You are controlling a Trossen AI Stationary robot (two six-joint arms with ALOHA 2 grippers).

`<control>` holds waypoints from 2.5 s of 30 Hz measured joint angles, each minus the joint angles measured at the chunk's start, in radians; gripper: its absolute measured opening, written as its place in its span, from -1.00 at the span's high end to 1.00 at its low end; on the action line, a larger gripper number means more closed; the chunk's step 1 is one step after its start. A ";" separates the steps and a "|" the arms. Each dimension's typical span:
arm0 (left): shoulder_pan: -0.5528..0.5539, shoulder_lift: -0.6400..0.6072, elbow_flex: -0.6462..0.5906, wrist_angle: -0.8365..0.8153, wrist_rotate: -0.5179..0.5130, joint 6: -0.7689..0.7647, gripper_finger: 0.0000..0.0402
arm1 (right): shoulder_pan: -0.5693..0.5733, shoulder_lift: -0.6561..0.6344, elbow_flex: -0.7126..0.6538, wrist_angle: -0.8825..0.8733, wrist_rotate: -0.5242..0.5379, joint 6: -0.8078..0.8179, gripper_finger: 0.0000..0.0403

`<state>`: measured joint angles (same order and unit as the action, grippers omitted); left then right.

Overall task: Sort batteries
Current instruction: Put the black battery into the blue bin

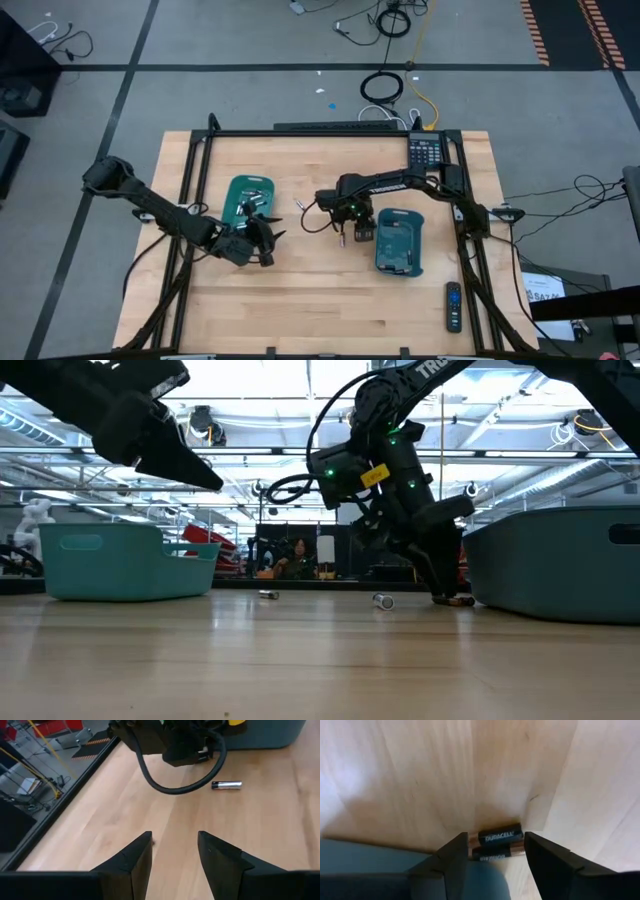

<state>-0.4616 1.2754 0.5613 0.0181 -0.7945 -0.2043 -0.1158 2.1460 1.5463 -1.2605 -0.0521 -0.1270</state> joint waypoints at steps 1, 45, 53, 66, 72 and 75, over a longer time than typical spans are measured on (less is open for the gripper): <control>0.000 -0.001 0.000 -0.008 -0.005 0.000 0.16 | 0.000 0.000 0.000 0.013 0.000 0.002 0.10; 0.002 -0.001 0.001 0.000 0.005 0.034 0.16 | 0.206 -0.065 -0.052 -0.088 0.219 -0.413 0.15; 0.002 -0.001 0.001 -0.001 0.009 0.028 0.16 | 0.160 -0.065 -0.052 -0.016 0.182 -0.103 0.15; 0.003 -0.001 0.001 -0.002 0.013 0.032 0.16 | 0.070 -0.068 -0.052 0.080 -0.032 0.353 0.15; 0.003 -0.001 0.001 -0.010 0.013 0.034 0.16 | 0.043 -0.068 -0.052 0.081 -0.025 0.490 0.15; 0.003 -0.001 0.001 -0.014 0.013 0.035 0.16 | 0.036 -0.068 -0.052 0.089 -0.029 0.527 0.15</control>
<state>-0.4587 1.2743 0.5621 0.0041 -0.7815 -0.1696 -0.0799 2.0777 1.4940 -1.1719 -0.0807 0.3996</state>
